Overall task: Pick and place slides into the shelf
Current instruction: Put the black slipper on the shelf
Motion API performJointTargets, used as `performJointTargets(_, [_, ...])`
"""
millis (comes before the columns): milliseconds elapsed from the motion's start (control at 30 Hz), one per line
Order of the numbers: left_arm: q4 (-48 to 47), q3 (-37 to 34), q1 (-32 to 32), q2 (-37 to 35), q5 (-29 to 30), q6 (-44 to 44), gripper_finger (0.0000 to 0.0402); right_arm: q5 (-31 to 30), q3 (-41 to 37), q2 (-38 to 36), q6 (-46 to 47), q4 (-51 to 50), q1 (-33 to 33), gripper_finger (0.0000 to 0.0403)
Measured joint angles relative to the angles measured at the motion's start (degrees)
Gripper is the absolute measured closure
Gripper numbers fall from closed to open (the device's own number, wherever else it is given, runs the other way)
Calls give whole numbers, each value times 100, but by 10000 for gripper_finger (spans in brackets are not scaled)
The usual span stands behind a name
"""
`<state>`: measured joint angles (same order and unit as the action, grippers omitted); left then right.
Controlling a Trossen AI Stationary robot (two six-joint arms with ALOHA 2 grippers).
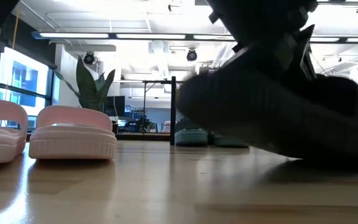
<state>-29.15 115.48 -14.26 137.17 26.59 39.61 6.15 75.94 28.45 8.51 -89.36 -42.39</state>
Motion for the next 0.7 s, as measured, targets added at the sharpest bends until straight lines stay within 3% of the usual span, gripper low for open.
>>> performJointTargets(167, [-730, 490, 1, -212, 128, -536, 397, -9, 2, 0, -30, 0, 2, 284])
performJointTargets(400, [-2022, 1971, 47, -362, 747, -709, 398, -16, 2, 4, -90, 2, 2, 284])
performJointTargets(700, [-2327, 1662, 39, -2066, 2330, -1113, 400, -22, 2, 2, -343, 8, 0, 284])
